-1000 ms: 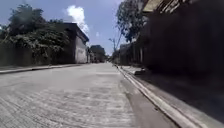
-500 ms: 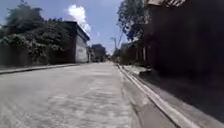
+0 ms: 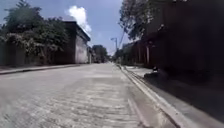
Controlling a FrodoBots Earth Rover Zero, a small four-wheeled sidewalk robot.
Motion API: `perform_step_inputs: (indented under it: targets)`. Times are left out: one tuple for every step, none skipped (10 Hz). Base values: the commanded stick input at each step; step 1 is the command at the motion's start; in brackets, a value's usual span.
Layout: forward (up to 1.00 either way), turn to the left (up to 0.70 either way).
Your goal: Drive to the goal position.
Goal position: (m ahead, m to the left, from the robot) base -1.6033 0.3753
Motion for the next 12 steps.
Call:
perform_step_inputs:
  targets:
    - [1.00,0.00]
    - [1.00,0.00]
    - [1.00,0.00]
    - [1.00,0.00]
    - [1.00,0.00]
    - [1.00,0.00]
    - [1.00,0.00]
    - [1.00,0.00]
    - [1.00,0.00]
    - [1.00,0.00]
    - [1.00,0.00]
    - [1.00,0.00]
